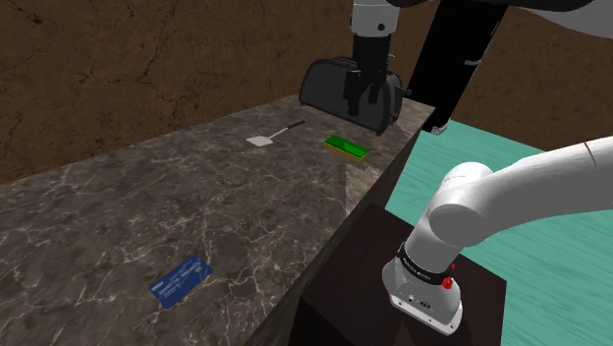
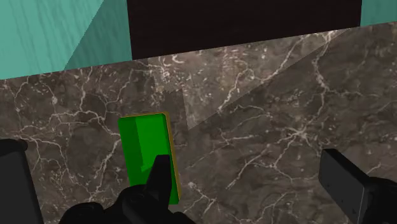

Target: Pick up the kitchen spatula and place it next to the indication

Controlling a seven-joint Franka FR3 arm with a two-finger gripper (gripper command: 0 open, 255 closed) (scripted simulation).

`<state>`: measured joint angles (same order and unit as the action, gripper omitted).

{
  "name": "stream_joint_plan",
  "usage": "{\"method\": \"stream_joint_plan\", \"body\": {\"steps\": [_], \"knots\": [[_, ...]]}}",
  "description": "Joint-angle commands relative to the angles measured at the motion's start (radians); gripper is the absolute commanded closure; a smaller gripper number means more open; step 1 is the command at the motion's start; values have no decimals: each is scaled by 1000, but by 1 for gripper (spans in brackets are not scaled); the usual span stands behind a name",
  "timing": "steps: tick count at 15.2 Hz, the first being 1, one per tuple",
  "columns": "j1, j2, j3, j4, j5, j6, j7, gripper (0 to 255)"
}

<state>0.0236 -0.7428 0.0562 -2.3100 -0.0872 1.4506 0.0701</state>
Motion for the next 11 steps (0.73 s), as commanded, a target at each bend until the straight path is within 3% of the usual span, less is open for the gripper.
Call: {"method": "stream_joint_plan", "body": {"steps": [1,11], "knots": [[0,0,0,0,0,0,0,0],[-130,295,152,58,95,275,558,0]]}}
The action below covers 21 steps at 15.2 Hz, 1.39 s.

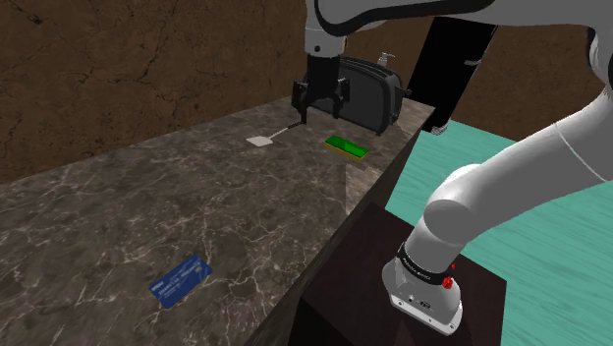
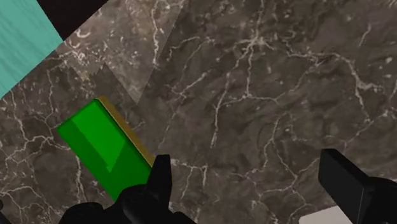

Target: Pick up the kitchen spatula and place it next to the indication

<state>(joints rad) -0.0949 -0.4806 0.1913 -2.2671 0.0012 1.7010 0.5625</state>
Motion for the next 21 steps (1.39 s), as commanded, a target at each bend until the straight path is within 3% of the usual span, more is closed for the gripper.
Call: {"method": "stream_joint_plan", "body": {"steps": [1,9,17,21], "knots": [[-24,67,27,29,8,49,120,0],[-114,338,73,174,-30,212,537,0],[-166,576,39,345,-98,317,914,0],[-168,603,31,331,-106,360,940,0]]}}
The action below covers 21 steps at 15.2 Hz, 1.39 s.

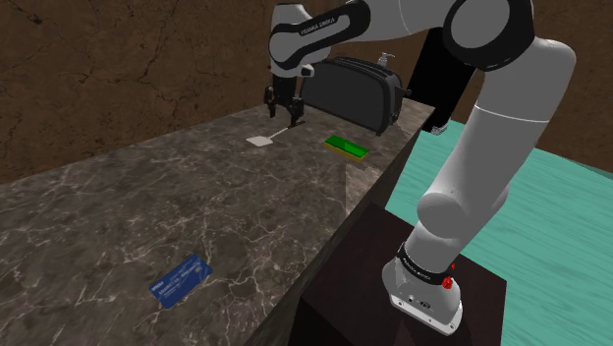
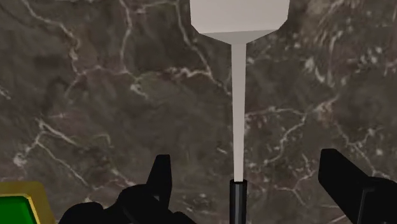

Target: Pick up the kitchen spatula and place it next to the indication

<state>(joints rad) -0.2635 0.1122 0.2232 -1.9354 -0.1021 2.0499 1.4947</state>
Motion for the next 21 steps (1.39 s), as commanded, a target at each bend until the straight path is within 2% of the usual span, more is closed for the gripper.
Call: {"method": "stream_joint_plan", "body": {"steps": [1,5,12,13,21], "knots": [[0,15,-1,-8,-5,24,9,0],[0,33,-3,-35,-12,68,14,0],[0,33,-3,-35,-12,67,14,0],[0,33,-3,-35,-12,67,14,255],[0,33,-3,-35,-12,67,14,255]]}}
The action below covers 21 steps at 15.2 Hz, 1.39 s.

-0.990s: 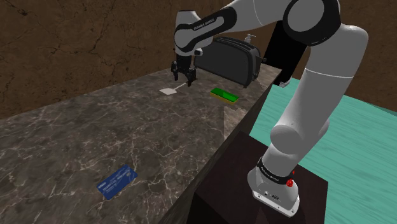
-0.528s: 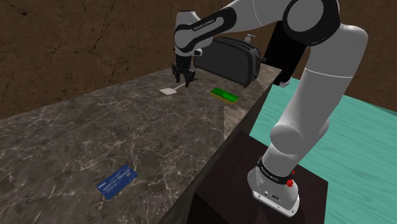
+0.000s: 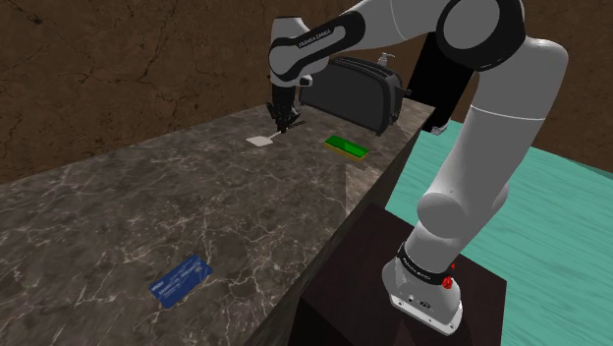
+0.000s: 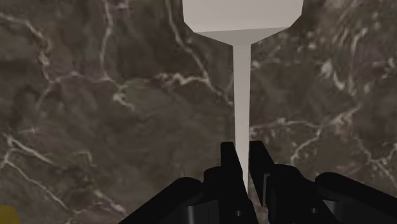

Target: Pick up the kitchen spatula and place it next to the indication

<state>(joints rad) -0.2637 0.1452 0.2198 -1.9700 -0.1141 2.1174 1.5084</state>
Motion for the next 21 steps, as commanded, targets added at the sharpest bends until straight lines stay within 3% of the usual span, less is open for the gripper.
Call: {"method": "stream_joint_plan", "body": {"steps": [1,17,21], "knots": [[0,0,0,0,0,0,0,255],[-2,-60,3,142,24,-200,-26,255],[23,-185,29,-6,53,-175,17,255]]}}
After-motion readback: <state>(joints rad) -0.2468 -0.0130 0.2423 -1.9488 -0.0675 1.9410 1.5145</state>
